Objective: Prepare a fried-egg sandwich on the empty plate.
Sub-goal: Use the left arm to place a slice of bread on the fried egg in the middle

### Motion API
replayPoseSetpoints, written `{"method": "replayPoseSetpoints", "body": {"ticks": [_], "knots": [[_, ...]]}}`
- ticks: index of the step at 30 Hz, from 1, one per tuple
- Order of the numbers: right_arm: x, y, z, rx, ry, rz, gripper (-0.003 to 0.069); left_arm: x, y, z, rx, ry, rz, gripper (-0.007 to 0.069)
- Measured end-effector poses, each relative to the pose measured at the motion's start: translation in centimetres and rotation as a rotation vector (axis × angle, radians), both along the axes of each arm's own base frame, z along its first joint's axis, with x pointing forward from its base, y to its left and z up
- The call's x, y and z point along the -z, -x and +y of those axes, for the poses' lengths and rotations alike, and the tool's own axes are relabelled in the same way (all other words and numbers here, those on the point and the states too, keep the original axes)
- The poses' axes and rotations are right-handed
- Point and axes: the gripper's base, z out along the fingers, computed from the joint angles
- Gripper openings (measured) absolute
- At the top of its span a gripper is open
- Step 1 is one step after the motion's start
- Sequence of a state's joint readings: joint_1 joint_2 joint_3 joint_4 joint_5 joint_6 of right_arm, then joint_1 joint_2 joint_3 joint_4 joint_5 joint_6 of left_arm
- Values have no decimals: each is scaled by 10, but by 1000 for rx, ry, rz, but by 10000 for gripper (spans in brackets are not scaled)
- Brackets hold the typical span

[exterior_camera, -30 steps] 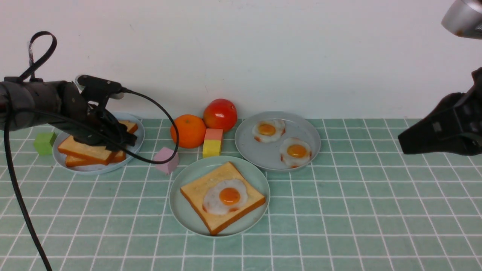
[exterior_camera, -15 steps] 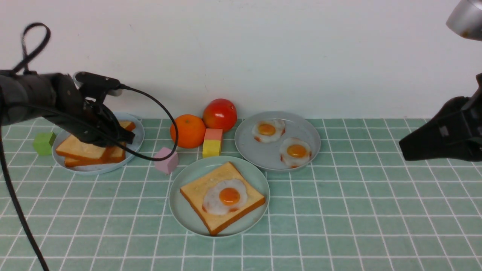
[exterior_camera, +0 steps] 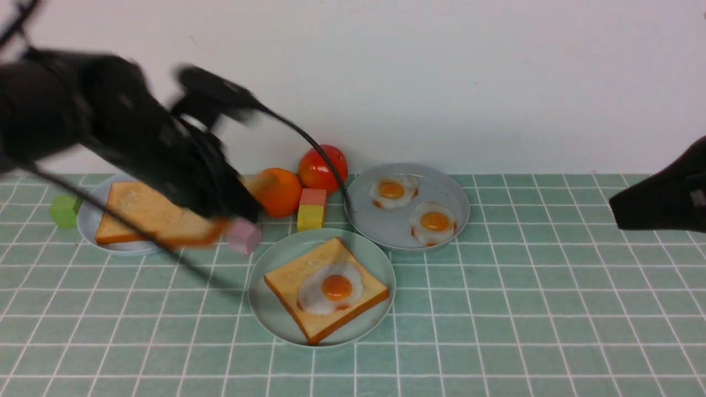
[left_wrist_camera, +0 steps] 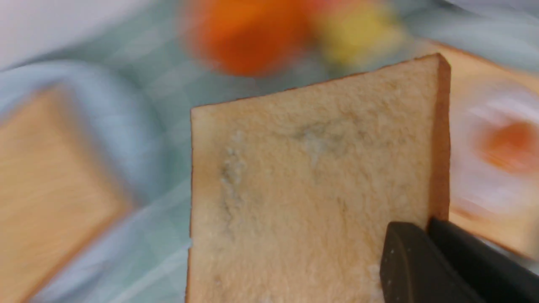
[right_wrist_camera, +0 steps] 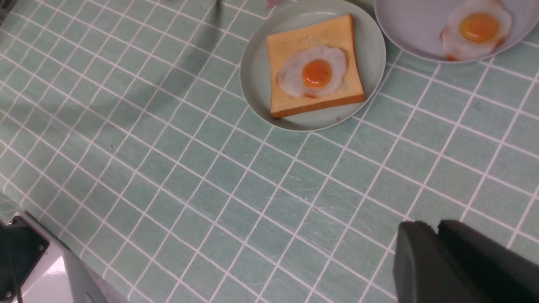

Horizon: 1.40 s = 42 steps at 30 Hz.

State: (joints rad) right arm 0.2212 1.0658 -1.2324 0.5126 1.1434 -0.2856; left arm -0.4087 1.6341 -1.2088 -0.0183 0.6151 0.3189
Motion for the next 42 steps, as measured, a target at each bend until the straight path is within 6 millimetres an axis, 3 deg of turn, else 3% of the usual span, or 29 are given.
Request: {"method": "replayPoseSetpoints", "body": {"ticks": [4, 8, 18, 26, 33, 34, 38, 42], "knots": [[-3, 6, -1, -5, 3, -9, 88, 21, 30, -41, 193, -88, -11, 20], [-5, 13, -3, -14, 4, -13, 91, 35, 36, -63, 274, -123, -44, 20], [-15, 35, -6, -30, -8, -53, 95, 69, 22, -79, 321, -131, -85, 20], [-23, 57, -11, -43, -12, -96, 104, 79, 18, -82, 329, -130, -90, 26], [-27, 68, -13, -47, -19, -124, 108, 79, 18, -82, 324, -125, -84, 160], [-27, 69, -13, -47, -19, -126, 109, 80, 18, -82, 317, -118, -76, 234], [-27, 69, -14, -45, -16, -126, 112, 80, 19, -82, 301, -102, -62, 339], [-27, 69, -14, -45, -16, -127, 113, 64, 26, -80, 257, -53, -33, 428]]}}
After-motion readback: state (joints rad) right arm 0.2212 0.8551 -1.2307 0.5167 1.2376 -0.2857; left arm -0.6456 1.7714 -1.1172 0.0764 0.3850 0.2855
